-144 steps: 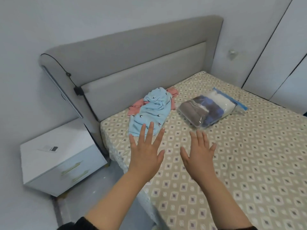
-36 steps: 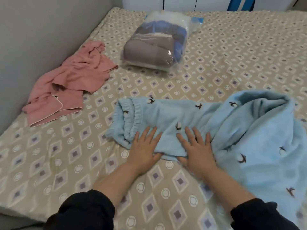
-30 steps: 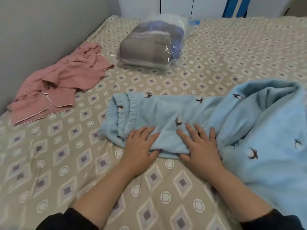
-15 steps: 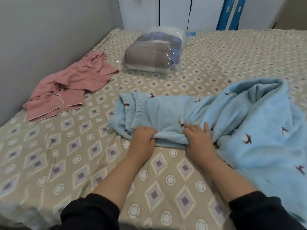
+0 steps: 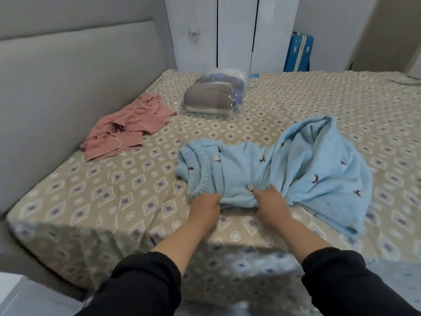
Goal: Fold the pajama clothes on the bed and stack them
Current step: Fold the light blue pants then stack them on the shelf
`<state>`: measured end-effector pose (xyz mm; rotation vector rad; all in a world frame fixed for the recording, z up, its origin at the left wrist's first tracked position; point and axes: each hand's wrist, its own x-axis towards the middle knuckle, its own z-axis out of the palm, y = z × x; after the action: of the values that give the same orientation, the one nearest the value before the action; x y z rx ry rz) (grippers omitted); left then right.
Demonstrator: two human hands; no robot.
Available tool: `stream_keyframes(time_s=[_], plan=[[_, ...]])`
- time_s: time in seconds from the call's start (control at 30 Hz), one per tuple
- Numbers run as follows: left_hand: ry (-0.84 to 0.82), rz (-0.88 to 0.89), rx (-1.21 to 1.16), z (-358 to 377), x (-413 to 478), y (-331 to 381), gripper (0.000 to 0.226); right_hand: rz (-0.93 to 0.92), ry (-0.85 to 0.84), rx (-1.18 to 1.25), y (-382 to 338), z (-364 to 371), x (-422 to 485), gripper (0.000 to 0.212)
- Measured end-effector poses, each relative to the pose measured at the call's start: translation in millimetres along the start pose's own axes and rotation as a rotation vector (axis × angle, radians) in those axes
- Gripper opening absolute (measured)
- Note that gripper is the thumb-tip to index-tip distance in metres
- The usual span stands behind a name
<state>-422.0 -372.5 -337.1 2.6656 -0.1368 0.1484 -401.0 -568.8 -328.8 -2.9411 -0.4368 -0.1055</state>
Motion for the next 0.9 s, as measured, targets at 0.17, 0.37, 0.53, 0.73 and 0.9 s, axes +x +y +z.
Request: stream_keyframes(time_s=[0.17, 0.37, 0.53, 0.73, 0.9], plan=[[-0.009, 0.029, -0.112, -14, -41, 7, 0.015, -0.016, -0.046, -0.006, -2, -19, -45, 0.026], [0.004, 0.217, 0.035, -38, -58, 2, 0.041, -0.065, -0.054, -0.059, -3, -42, -70, 0.027], [-0.096, 0.303, 0.356, -52, -53, -27, 0.034, -0.245, 0.052, -0.174, -5, -46, -60, 0.013], [0.174, -0.112, 0.087, -111, 22, -4, 0.022, 0.146, 0.122, -0.166, -25, -99, 8, 0.021], [0.354, -0.183, -0.683, -140, 73, 16, 0.071, 0.201, 0.489, 0.842, -47, -129, 54, 0.073]])
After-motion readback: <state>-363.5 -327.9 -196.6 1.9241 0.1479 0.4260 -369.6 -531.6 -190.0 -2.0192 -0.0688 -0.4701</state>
